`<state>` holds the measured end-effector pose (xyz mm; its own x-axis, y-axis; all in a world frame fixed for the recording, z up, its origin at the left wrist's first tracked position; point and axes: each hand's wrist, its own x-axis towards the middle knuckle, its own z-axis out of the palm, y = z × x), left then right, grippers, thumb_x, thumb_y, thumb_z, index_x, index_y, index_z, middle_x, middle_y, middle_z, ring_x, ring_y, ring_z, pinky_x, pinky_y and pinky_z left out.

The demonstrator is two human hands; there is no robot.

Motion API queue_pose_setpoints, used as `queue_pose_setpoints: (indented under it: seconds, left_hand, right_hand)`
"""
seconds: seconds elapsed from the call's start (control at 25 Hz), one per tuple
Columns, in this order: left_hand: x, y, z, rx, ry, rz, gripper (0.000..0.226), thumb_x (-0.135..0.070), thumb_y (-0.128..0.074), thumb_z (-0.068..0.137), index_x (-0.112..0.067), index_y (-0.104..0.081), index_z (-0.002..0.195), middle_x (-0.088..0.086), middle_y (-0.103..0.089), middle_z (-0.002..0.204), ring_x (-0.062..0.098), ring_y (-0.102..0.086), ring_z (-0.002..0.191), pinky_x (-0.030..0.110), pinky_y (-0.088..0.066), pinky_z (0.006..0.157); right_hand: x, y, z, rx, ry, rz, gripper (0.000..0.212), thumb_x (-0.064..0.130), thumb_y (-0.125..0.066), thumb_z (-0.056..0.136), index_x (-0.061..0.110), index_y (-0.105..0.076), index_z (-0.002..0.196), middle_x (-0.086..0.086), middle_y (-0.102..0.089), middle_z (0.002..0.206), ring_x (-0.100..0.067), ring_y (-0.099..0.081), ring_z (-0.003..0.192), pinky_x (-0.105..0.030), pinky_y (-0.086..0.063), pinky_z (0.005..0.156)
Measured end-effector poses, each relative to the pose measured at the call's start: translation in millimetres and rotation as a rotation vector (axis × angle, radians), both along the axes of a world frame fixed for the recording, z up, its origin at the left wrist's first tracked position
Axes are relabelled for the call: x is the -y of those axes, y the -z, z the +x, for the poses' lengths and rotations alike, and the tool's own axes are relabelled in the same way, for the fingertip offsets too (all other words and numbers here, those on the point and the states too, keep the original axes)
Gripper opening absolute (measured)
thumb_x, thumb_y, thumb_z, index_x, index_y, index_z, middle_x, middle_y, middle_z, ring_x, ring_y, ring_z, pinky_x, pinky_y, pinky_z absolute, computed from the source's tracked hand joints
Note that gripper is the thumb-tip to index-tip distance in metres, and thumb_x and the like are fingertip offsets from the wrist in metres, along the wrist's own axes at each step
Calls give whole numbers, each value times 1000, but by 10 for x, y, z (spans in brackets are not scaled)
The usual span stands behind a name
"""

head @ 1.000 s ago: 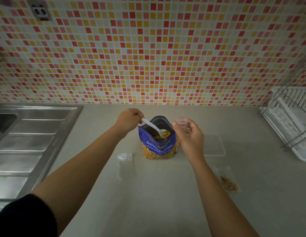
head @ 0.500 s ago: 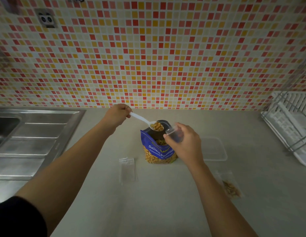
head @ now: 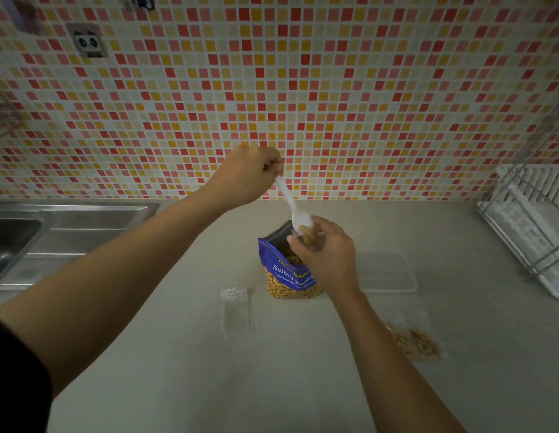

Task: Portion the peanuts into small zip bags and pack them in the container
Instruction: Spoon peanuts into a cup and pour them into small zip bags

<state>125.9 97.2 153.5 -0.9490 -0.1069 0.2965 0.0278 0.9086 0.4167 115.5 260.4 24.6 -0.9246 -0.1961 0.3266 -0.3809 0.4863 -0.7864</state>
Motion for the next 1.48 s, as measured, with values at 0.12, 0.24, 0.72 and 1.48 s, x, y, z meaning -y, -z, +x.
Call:
queue_pose_setpoints:
  seconds: [0.12,0.24,0.72,1.48]
  left_hand:
    - [35,-131,37,-82,-31,-45,23,-18,-45,97,-6,-64,102,6,-63,82,7,-47,56,13,-33,52]
    - [201,-35,14,-22,-162,85,24,-20,-45,97,-7,-64,105,6,-64,90,6,-49,59,13,-33,52]
    - [-71,1000,184,56,38,25,33,-28,-57,91,-18,-62,121,3,-56,129,14,-48,114,20,-39,92]
    - [-654,832,255,193,146,1282,13,-6,-64,84,-9,-65,97,3,-72,86,13,-70,81,18,-54,71]
  right_hand:
    - [-21,3,-3,-5,7,-28,46,38,-74,73,17,-62,112,2,-66,102,-10,-58,88,-26,-49,76]
    - [-127,-6,-13,122,71,-127,51,42,-76,70,18,-62,113,5,-67,101,-10,-63,88,-28,-54,78]
    - [-264,-332,-248,427,172,-539,42,55,-76,61,18,-65,75,-1,-70,78,-18,-68,80,-43,-58,79]
    - [-389,-671,-297,476,-135,-552,5,20,-69,82,21,-67,86,1,-70,83,-11,-67,80,-27,-56,78]
